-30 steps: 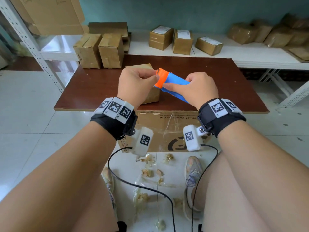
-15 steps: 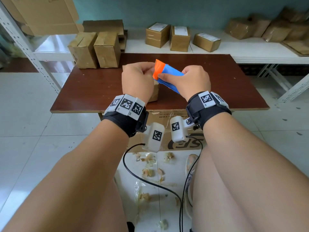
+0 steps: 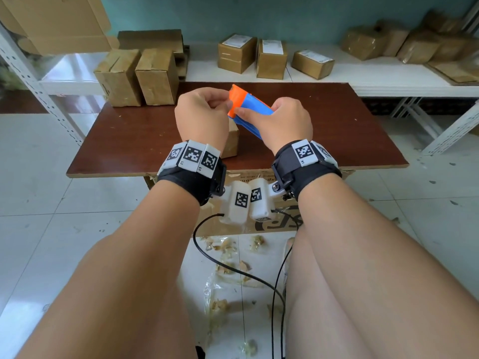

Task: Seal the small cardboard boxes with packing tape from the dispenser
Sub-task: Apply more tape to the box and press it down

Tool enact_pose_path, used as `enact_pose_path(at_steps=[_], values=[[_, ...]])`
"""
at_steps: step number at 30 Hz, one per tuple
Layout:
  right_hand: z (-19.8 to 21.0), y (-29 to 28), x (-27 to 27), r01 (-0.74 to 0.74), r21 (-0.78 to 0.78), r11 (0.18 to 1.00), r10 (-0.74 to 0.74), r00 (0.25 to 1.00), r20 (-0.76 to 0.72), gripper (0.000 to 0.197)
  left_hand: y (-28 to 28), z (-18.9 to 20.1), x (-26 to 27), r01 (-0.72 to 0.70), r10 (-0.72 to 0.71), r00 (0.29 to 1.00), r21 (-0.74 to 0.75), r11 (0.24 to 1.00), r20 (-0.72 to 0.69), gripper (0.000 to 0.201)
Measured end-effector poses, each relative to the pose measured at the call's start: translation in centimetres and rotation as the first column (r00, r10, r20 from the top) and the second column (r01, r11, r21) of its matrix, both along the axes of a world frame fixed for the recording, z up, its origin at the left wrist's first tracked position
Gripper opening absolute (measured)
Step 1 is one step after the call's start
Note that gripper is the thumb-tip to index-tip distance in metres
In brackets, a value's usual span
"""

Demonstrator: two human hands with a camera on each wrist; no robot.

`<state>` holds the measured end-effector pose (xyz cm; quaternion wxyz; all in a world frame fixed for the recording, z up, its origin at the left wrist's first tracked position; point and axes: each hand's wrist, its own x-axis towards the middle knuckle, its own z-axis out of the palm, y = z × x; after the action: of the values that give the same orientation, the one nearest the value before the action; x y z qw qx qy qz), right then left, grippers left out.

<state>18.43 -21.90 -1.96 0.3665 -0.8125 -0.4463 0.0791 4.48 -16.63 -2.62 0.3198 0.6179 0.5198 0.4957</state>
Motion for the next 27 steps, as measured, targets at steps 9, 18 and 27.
enact_pose_path(at_steps=[9,18,27], values=[[0.2,0.1,0.1,-0.006,0.017,1.000,0.006,1.000,-0.022,0.077,0.7,1.2,-0.3,0.045,-0.044,0.990,0.006,0.999,-0.134,0.015],[0.5,0.3,0.1,-0.097,0.078,0.992,0.094,0.994,0.050,0.078,1.4,0.8,-2.5,-0.071,0.069,0.992,0.019,0.997,0.109,0.032],[0.9,-0.1,0.7,-0.190,0.176,0.966,0.177,0.981,0.084,0.093,2.6,0.4,-5.8,-0.015,0.034,0.974,-0.089,0.996,0.222,0.011]])
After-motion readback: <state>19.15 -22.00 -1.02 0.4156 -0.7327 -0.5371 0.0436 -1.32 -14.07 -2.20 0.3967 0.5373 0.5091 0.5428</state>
